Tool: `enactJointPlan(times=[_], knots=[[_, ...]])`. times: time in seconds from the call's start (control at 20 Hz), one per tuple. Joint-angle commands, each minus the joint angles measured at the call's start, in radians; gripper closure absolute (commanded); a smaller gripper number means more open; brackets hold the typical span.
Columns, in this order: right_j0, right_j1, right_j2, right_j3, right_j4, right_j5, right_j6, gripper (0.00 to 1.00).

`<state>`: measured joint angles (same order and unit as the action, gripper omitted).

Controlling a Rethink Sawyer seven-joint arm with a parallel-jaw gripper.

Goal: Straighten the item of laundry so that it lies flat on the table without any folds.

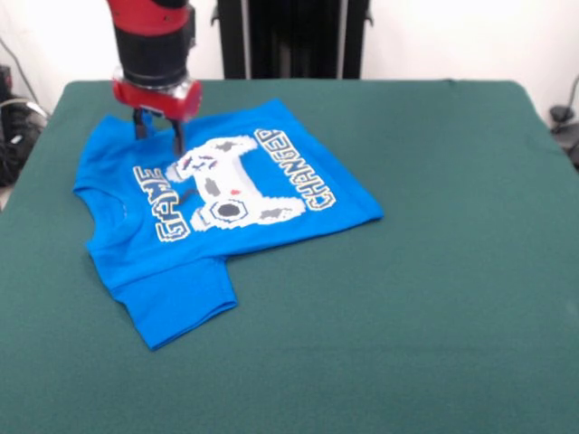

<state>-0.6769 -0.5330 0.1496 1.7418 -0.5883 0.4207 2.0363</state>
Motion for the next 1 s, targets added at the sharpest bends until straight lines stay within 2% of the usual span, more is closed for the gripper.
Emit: enactJointPlan(times=[0.05, 0.3, 0.55, 1.0], knots=[[-0.037, -0.137, 0.110, 0.107, 0.068, -0.076, 0.053, 0.00], [-0.149, -0.194, 0.178, 0.093, 0.080, 0.005, -0.083, 0.00], [-0.201, -0.221, 0.208, 0.085, 0.063, 0.041, -0.124, 0.00], [-0.267, -0.211, 0.255, 0.069, 0.039, 0.096, -0.187, 0.00]])
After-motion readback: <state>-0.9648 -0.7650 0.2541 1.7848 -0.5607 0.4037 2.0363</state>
